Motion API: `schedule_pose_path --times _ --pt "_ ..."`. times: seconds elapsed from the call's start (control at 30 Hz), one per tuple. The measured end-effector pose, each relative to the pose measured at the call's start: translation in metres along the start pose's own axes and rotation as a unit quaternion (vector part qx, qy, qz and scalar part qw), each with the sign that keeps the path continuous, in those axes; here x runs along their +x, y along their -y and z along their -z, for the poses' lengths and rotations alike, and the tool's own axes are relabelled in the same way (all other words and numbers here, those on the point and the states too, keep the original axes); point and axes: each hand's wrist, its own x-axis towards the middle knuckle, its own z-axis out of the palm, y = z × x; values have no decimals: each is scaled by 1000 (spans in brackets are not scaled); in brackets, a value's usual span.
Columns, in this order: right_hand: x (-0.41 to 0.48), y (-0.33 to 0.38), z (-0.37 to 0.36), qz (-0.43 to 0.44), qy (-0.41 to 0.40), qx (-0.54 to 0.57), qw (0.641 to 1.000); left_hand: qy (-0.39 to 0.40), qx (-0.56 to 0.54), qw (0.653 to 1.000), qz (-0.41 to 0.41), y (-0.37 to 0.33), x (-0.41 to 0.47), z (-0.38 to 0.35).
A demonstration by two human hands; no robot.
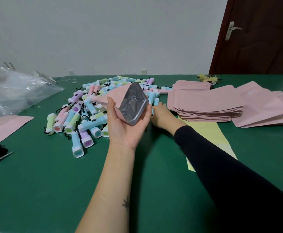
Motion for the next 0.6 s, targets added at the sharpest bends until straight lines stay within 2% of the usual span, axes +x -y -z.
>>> schedule_pose_path --times 0.1,0.2,0.3,0.37,0.47,0.6 --pt "-33 -7 31 27 -45 59 997 18 8 1000 12 1 0 0" --pt "-70 -19 58 26 -156 177 971 17 19 1000 16 4 0 0" --pt "-107 -22 73 46 -265 371 889 2 27 999 21 11 -2 -1" --pt "-124 -18 77 81 -297 438 845 10 32 999 23 15 -5 -2" --pt "-140 -4 72 155 -345 414 828 44 25 998 35 21 -7 -4" --pt "-148 11 55 249 -392 289 837 80 37 994 66 35 -14 -9"
